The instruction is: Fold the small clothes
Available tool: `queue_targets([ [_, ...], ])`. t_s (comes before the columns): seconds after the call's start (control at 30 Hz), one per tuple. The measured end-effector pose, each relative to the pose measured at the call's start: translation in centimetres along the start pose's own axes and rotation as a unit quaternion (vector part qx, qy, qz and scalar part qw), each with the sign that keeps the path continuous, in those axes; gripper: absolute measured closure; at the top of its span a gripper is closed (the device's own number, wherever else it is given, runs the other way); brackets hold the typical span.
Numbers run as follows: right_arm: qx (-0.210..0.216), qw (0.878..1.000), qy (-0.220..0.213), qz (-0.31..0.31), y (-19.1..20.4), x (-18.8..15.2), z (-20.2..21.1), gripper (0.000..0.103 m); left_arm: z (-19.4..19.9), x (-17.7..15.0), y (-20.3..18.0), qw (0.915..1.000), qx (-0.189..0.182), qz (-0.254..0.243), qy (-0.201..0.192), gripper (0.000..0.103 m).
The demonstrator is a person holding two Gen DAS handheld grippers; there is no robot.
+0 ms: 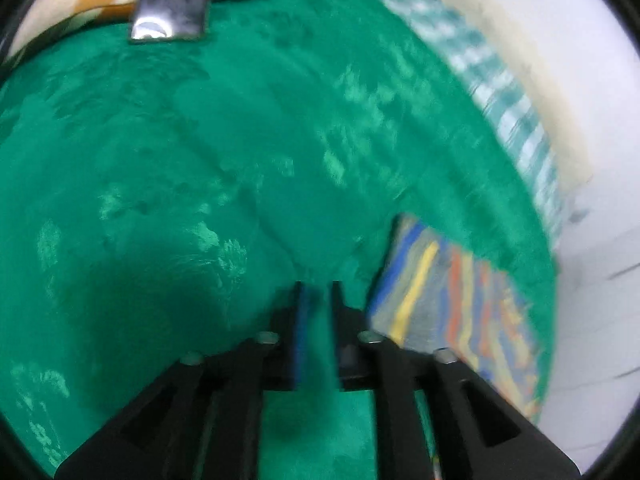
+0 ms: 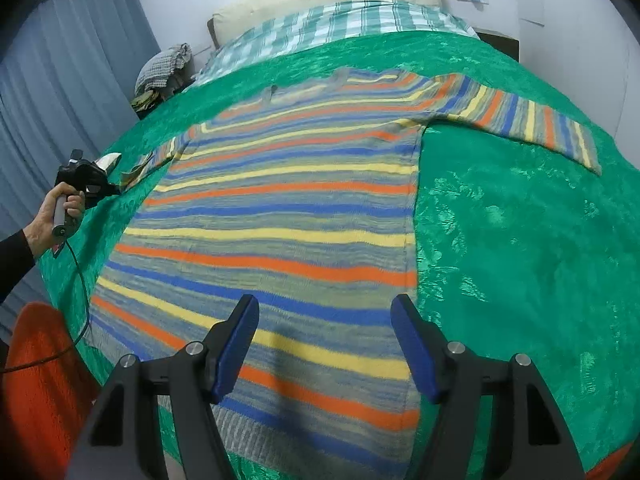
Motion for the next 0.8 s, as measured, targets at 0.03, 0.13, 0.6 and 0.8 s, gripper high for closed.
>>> queue_targets([
  [0.03, -0.001, 1.000, -0.001, 0.002, 0.1, 0.0, 0.0, 0.035, 0.8, -0.3, -0.4, 0.9999, -0.007, -0.009, -0.010, 0.056],
  [0.13, -0.001, 1.000, 0.008, 0.007, 0.4, -0.2, -0.6, 0.035, 2.2, -2.0, -4.5, 0.9917, 0.026, -0.120, -0.040, 0.037],
  [0.6, -0.014, 1.000, 0.010, 0.011, 0.5, -0.4, -0.8, 0.035, 0.3, -0.3, -1.4, 0.9877, 0.131, -0.075, -0.041, 0.102],
  [0.8, -0.020, 0.999, 0.034, 0.006, 0.3, -0.7, -2.3, 0.035, 0.0, -0.5, 0.5, 0.9859, 0.152, -0.061, -0.032, 0.102],
])
Point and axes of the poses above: each gripper's, at about its wrist camera, not at the fingertips, and z roughly against the way its jaws point, y to its left, x to its top, the point moved 7 cm from there along -z, roughly the way its jaws point, and after that the axes turned 14 degrees about y, right-handed, at the moved point
